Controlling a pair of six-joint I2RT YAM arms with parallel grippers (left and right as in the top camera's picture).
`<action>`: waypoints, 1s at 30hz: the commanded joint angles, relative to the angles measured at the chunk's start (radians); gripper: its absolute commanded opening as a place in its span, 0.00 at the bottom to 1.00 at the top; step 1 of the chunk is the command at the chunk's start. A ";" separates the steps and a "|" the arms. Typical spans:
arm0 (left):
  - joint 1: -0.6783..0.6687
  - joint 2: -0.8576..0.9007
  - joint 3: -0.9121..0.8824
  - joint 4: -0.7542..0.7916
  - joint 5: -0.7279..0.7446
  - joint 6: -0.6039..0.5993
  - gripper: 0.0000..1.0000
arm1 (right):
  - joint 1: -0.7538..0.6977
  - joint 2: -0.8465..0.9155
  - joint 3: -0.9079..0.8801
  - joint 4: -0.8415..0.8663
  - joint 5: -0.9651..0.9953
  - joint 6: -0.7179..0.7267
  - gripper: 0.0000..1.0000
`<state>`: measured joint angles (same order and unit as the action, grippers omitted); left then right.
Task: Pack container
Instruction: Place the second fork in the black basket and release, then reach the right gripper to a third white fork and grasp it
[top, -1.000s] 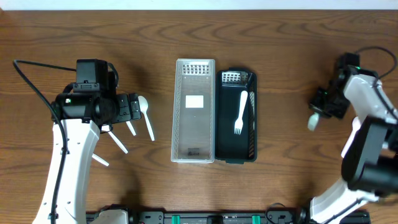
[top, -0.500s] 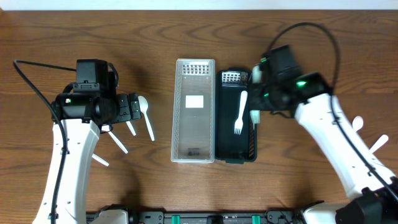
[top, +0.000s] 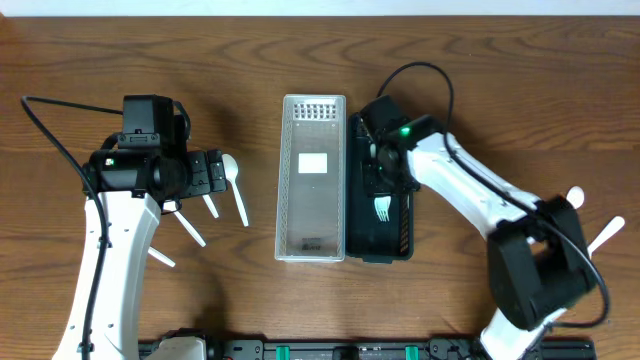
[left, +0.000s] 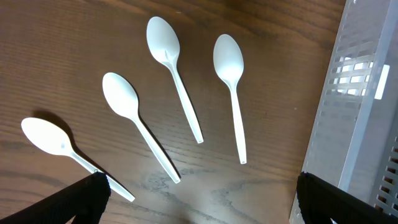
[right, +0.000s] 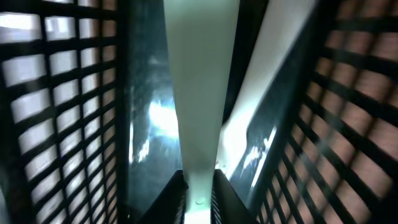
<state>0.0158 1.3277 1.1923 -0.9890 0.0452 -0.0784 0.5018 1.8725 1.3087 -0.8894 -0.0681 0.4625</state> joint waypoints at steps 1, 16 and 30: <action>0.001 -0.002 0.021 -0.005 -0.012 0.006 0.98 | 0.004 0.000 0.007 0.026 0.011 -0.008 0.26; 0.001 -0.002 0.021 -0.005 -0.012 0.006 0.98 | -0.330 -0.247 0.341 -0.215 0.114 -0.012 0.47; 0.001 -0.002 0.021 -0.005 -0.012 0.006 0.98 | -0.977 -0.168 0.285 -0.257 0.124 -0.307 0.89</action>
<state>0.0158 1.3277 1.1923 -0.9894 0.0452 -0.0784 -0.4297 1.6501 1.6180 -1.1503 0.0532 0.2703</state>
